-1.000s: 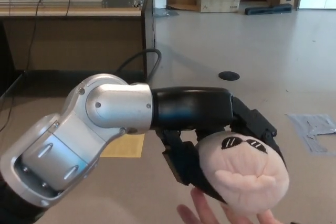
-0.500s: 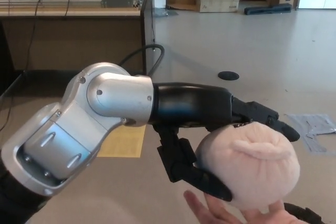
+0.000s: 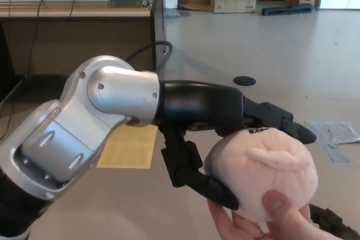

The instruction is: The robot extends its left hand to pick up an emotional support dumpling from the palm of a person and brings its hand down by its side. Then it extends its arm again to hand the dumpling back to the person.

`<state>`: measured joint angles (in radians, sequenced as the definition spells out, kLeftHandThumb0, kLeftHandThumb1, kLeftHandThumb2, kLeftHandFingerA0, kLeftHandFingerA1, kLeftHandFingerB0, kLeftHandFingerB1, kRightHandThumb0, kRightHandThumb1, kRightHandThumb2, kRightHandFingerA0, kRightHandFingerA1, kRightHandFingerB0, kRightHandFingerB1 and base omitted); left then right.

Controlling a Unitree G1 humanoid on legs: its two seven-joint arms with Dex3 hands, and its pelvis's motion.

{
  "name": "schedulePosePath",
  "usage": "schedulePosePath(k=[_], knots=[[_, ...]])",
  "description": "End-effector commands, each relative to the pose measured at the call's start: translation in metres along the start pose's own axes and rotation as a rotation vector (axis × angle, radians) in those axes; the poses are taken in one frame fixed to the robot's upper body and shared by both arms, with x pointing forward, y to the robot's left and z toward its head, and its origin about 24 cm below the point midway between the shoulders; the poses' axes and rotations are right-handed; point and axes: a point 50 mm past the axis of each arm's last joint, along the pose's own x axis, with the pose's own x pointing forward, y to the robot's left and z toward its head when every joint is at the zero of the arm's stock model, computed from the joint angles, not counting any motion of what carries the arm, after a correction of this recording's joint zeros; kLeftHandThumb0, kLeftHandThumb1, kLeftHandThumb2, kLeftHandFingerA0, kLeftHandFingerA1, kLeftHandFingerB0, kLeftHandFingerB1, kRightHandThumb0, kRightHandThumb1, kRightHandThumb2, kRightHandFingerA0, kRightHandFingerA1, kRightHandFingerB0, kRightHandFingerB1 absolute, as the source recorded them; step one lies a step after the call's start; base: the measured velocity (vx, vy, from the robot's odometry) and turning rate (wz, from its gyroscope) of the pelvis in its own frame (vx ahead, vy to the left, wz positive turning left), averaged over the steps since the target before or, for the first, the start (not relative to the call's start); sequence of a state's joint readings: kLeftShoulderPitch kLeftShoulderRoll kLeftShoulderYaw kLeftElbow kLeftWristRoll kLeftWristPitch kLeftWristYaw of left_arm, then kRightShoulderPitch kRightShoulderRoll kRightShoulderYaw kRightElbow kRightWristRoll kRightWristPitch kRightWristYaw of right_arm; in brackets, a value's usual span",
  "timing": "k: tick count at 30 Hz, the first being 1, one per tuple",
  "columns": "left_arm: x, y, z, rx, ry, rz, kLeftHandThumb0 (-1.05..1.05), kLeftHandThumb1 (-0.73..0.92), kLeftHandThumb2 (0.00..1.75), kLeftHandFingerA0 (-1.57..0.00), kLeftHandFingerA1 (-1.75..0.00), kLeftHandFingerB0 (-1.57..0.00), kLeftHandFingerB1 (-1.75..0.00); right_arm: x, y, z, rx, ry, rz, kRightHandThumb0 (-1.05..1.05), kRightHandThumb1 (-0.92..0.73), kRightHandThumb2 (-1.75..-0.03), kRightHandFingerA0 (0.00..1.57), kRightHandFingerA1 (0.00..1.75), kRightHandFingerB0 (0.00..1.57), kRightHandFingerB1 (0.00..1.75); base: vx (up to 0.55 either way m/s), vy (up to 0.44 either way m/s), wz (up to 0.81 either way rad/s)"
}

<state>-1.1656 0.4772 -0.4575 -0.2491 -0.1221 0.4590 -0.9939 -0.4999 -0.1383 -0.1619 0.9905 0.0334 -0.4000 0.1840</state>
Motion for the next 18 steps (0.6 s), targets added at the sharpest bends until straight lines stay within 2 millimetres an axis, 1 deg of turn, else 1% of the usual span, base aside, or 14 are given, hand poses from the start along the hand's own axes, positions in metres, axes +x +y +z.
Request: schedulePosePath(k=[1,2,4,5,6,10,11,12,13,15,16,17,18], knots=[[-0.005,0.003,-0.003,-0.013,0.033,-0.015,-0.77,0.42,0.85,0.00,-0.02,0.00,0.00,0.000,-0.003,0.000,-0.010,0.032,0.000,-0.57,-0.51,-0.78,0.43,0.49,0.17,0.39,0.00,0.000,0.00],[-0.005,0.003,-0.002,-0.014,0.039,-0.020,-0.79,0.43,0.86,0.00,-0.02,0.00,0.00,0.001,-0.003,0.001,-0.019,0.033,0.003,-0.46,-0.64,-0.61,0.47,0.38,0.21,0.29,0.00,0.000,0.00],[-0.004,0.002,-0.001,-0.011,0.038,-0.026,-0.79,0.43,0.86,0.00,-0.02,0.00,0.00,0.000,-0.002,0.003,-0.033,0.022,0.004,-0.44,-0.63,-0.59,0.47,0.38,0.20,0.28,0.00,0.000,0.00],[-0.003,0.001,-0.001,-0.003,0.036,-0.025,-0.80,0.43,0.86,0.00,-0.03,0.00,0.00,-0.001,-0.002,0.006,-0.063,-0.001,0.006,-0.50,-0.51,-0.76,0.42,0.50,0.16,0.39,0.00,0.000,0.00],[-0.002,0.000,0.000,-0.002,0.033,-0.025,-0.80,0.43,0.87,0.00,-0.03,0.00,0.00,-0.002,-0.002,0.006,-0.079,-0.015,0.010,-0.42,-0.66,-0.62,0.47,0.43,0.22,0.30,0.00,0.000,0.00],[-0.001,-0.001,0.000,0.001,0.030,-0.031,-0.79,0.43,0.86,0.00,-0.04,0.00,0.00,-0.002,-0.004,0.003,-0.099,0.003,-0.003,-0.44,-0.65,-0.61,0.47,0.43,0.23,0.30,0.00,0.000,0.00],[-0.001,-0.001,0.001,-0.008,0.036,-0.043,-1.02,0.49,0.66,0.00,0.00,0.00,0.00,-0.001,-0.006,0.000,-0.094,0.028,-0.007,-0.43,-0.64,-0.61,0.44,0.40,0.24,0.30,0.00,0.000,0.00],[-0.001,-0.002,0.001,-0.021,0.045,-0.062,-1.02,0.49,0.66,0.00,0.00,0.00,0.00,0.000,-0.008,-0.004,-0.086,0.064,-0.014,-0.43,-0.64,-0.61,0.44,0.40,0.24,0.30,0.00,0.000,0.00],[-0.004,0.002,0.002,-0.033,0.050,-0.065,-1.00,0.50,0.66,0.00,0.00,0.00,0.00,-0.001,-0.008,-0.001,-0.123,0.037,0.005,-0.48,-0.66,-0.61,0.46,0.38,0.19,0.28,0.00,0.000,0.00],[-0.005,0.002,0.002,-0.035,0.051,-0.066,-1.00,0.50,0.66,0.00,0.00,0.00,0.00,0.000,-0.008,-0.001,-0.127,0.033,0.007,-0.48,-0.66,-0.61,0.46,0.38,0.19,0.28,0.00,0.000,0.00],[-0.014,0.011,0.004,-0.032,0.037,-0.023,-0.86,0.43,0.85,0.00,0.00,0.00,0.00,0.000,-0.006,0.002,-0.106,0.016,0.010,-0.63,-0.51,-0.81,0.52,0.54,0.18,0.40,0.00,0.000,0.00],[-0.027,0.022,0.007,-0.026,0.018,0.031,-0.86,0.43,0.85,0.00,0.00,0.00,0.00,0.000,-0.003,0.006,-0.079,-0.005,0.015,-0.63,-0.51,-0.81,0.52,0.54,0.18,0.40,0.00,0.000,0.00],[-0.039,0.033,0.010,-0.009,-0.006,0.091,-0.95,0.57,0.58,0.00,0.00,0.00,0.00,0.001,-0.002,0.005,-0.075,-0.003,0.015,-0.54,-0.60,-0.58,0.56,0.41,0.24,0.29,0.00,0.000,0.00]])
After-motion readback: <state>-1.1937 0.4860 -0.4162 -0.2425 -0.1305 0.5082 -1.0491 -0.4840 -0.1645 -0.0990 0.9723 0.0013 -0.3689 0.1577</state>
